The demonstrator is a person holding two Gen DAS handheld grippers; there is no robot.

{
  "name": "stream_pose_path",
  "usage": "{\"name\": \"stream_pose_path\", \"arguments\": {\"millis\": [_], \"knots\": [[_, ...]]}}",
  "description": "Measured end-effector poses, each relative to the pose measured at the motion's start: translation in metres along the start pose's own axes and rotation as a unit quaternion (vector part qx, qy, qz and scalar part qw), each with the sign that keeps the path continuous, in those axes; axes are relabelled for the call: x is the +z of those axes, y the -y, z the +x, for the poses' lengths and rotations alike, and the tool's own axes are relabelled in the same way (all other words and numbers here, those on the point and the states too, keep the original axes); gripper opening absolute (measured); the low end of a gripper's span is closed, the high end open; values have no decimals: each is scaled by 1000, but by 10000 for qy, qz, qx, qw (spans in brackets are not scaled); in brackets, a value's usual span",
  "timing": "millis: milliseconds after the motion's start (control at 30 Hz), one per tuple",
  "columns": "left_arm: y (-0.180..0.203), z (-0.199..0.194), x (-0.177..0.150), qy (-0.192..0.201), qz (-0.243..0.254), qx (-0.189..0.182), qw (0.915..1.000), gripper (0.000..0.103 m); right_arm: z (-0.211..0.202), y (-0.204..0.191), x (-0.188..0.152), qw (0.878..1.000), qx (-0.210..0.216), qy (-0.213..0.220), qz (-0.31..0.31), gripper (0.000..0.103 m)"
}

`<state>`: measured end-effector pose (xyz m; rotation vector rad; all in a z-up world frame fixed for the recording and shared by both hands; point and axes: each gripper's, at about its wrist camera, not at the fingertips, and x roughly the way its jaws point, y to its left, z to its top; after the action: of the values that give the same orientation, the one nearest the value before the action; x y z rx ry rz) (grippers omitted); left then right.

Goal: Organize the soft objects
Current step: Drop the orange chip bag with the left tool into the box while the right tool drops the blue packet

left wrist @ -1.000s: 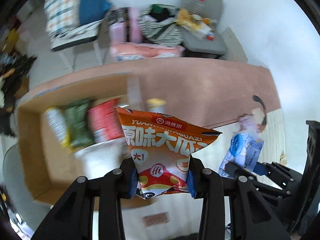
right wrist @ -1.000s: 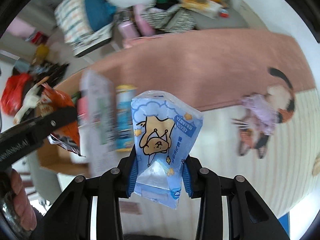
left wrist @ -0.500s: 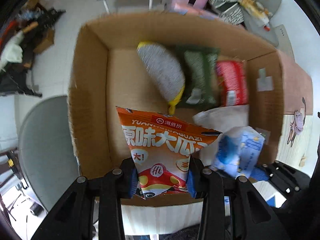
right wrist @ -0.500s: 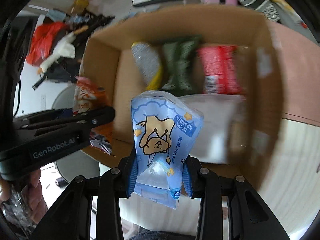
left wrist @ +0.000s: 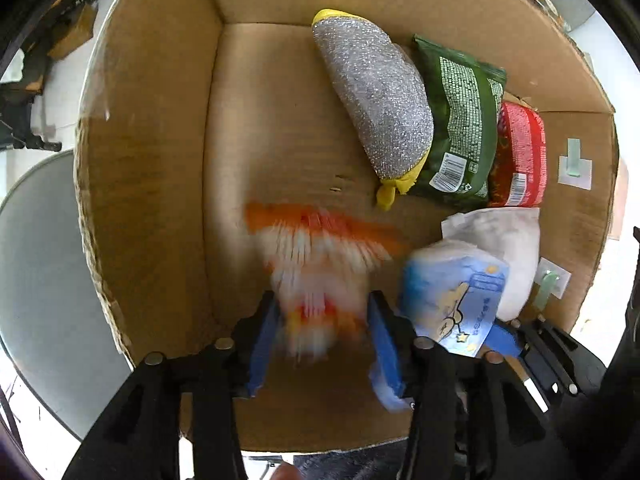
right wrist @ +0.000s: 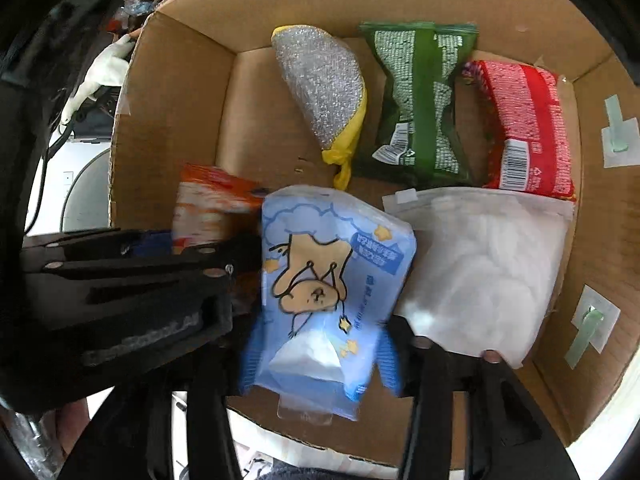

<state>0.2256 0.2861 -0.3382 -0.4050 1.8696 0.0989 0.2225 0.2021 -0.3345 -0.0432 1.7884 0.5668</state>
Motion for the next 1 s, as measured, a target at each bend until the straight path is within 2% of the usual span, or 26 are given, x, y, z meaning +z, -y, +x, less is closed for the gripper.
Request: {"name": "stream_pose_path", "arguments": {"millis": [100,133,167,333,533,600,633,667,733,767,833,1000], "knots": [[2,-7,-6,137,77,80,9998,68,-3,-2,-3,9999,-142,33,-56,72],[3,-12,-7,198,101,110,9997,68,-5,-2,-4,9998,-166,35,-67,77],[0,-16,-8,246,139,137,9995,68,-8,-3,-5,9998,-170,45,-62,78],[8,-30,-26,473,166,243,9985,68,-29,1,-14,9996,-252,157,-43,78],[16,-47,-69,868,132,265,9958,68,-63,12,-38,9975,-593,382,-90,78],[19,-60,-78,1097,155,404,9930,69,-75,17,-48,9959,-760,486,-102,85],[22,-68,-83,1264,174,483,9907,69,-77,25,-51,9950,-838,531,-77,95],[26,-74,-91,1408,197,571,9882,69,-80,26,-47,9935,-955,612,-61,100],[26,-87,-96,1613,258,703,9841,69,-91,30,-55,9900,-1137,828,-94,103],[24,-94,-100,1702,274,750,9822,71,-94,30,-62,9885,-1198,917,-98,103],[24,-96,-103,1863,297,799,9788,96,-107,32,-71,9866,-1214,1085,-68,103],[28,-115,-126,2432,215,906,9655,101,-130,28,-93,9766,-1473,1566,-45,103]]}}
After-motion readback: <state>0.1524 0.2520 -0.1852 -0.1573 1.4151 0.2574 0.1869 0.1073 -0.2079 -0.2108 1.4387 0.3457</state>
